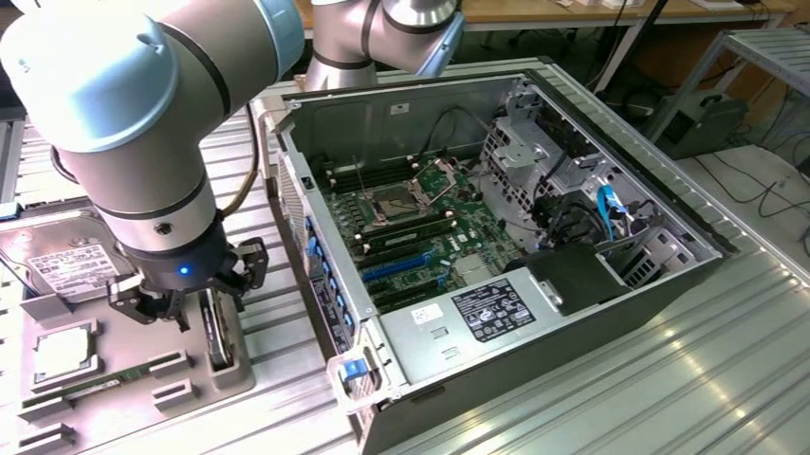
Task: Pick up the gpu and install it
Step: 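Pick up the gpu and move the gpu toward the slot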
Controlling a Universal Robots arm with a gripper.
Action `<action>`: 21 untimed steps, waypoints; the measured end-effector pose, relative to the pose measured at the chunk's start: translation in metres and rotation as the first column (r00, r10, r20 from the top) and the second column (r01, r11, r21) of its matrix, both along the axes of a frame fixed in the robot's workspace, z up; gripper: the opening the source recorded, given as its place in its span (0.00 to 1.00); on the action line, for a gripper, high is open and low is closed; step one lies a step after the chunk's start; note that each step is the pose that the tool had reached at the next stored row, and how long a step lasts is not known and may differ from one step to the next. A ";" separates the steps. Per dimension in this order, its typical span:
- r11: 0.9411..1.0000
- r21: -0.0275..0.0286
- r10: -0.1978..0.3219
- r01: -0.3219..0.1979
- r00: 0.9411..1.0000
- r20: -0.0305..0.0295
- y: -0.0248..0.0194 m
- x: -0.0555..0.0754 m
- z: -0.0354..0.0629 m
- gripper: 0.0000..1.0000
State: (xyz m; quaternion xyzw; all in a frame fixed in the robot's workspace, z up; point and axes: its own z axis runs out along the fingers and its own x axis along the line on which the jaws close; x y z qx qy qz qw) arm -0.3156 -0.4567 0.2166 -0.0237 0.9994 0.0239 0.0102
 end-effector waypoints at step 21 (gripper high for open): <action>1.000 0.000 -0.002 0.002 1.000 0.000 0.0000 0.000 -0.0001 0.40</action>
